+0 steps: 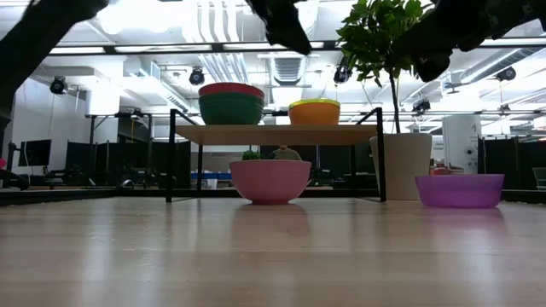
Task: Place and stack bowls onto a shelf
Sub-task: Stack the pink bowl on the dark orange bowl on the shelf
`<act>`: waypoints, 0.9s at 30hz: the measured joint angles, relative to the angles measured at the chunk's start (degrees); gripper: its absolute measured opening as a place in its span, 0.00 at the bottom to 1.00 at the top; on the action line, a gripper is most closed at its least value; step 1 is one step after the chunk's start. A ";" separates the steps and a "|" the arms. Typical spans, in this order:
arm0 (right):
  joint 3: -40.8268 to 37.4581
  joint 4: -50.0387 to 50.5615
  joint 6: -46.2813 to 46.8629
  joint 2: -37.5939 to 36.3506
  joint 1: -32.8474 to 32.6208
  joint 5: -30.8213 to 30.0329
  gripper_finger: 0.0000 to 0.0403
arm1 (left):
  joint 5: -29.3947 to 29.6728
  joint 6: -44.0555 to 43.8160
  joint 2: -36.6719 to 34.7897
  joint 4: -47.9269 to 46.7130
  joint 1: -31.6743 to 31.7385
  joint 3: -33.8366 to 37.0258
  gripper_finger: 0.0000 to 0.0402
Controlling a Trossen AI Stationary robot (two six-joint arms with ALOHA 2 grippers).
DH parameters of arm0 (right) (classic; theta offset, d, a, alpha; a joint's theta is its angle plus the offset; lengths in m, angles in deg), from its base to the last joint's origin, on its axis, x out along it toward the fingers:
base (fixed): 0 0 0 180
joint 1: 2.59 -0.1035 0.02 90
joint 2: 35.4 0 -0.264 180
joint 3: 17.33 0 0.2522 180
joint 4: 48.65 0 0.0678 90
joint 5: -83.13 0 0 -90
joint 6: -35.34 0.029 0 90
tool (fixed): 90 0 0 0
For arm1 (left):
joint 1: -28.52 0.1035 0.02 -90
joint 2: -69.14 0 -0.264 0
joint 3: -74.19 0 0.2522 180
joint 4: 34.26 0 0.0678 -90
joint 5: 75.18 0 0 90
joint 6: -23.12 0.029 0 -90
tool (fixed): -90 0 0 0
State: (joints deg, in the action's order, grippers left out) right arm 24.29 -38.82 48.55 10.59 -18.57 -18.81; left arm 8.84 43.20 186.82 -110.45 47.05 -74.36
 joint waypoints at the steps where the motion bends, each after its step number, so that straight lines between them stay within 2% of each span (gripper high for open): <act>1: 0.00 0.09 0.67 0.20 0.00 -0.15 0.02 | -0.24 -0.12 -1.14 -0.82 -0.01 0.23 0.24; 5: 0.00 0.02 4.62 1.35 0.00 -0.29 0.02 | -1.11 -0.28 -6.19 -2.72 -1.22 2.58 0.22; 9: 0.00 -0.25 9.53 3.01 0.00 -1.11 0.02 | -1.15 -0.84 -13.09 -0.84 -2.97 10.16 0.21; 12: 0.02 -1.36 12.37 4.53 0.00 -1.23 0.02 | -1.08 -2.31 -20.38 3.94 -5.06 20.34 0.21; 16: 2.87 2.54 17.61 6.59 0.17 -1.72 0.02 | -1.09 -6.14 -31.59 16.78 -8.90 38.62 0.21; 19: 7.67 11.50 22.68 8.56 1.41 -1.78 0.02 | -0.57 -9.03 -40.07 27.90 -12.22 51.87 0.21; 23: 16.32 28.83 29.66 12.47 4.33 -1.71 0.02 | 2.79 -11.31 -50.37 39.58 -16.10 66.02 0.21; 27: 24.28 39.40 28.99 18.05 6.32 -1.68 0.02 | 6.38 -13.17 -58.96 45.56 -18.03 76.96 0.21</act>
State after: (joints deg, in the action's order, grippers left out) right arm 48.57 0.58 77.53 28.64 -12.25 -20.48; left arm 15.22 30.03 127.86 -64.88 29.03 2.60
